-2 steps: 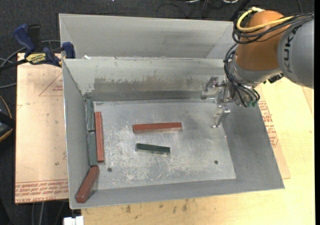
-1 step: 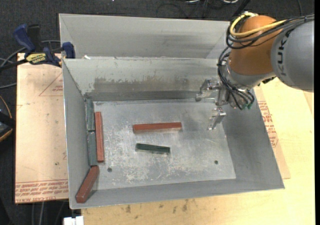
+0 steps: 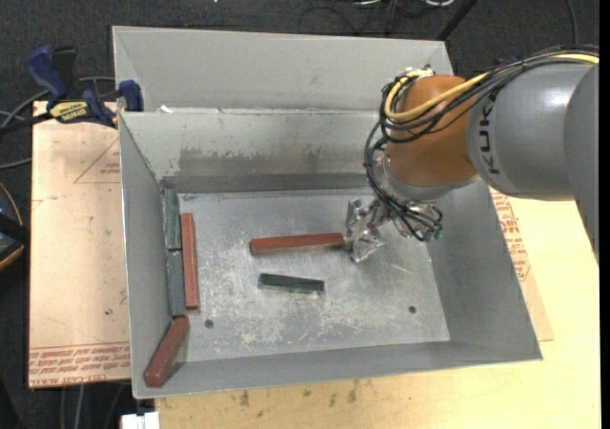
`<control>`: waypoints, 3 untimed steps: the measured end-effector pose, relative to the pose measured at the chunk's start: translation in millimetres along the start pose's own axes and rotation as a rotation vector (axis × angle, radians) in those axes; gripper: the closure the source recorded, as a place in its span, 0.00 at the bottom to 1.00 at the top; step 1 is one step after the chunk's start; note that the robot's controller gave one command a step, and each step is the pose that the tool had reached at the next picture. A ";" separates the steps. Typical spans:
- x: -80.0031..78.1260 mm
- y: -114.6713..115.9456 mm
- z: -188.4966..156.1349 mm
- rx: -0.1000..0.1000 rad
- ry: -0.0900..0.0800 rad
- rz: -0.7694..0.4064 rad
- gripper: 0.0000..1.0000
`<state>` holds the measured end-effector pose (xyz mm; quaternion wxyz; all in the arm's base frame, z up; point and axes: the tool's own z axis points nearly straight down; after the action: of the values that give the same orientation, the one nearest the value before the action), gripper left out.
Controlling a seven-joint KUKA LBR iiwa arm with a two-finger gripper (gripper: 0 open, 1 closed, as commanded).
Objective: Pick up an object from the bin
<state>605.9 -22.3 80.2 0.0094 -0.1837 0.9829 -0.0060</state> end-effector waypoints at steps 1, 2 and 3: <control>0.6 4.1 3.1 -0.009 0.002 0.001 0.00; 0.6 4.1 3.1 -0.009 0.002 0.001 0.00; 18.3 41.3 -4.4 -0.007 0.004 -0.066 0.00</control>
Offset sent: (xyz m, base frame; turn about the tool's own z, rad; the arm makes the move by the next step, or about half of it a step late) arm 0.0000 0.0000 0.0000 0.0000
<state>573.8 9.7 83.7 0.0066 -0.2159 0.9764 -0.0030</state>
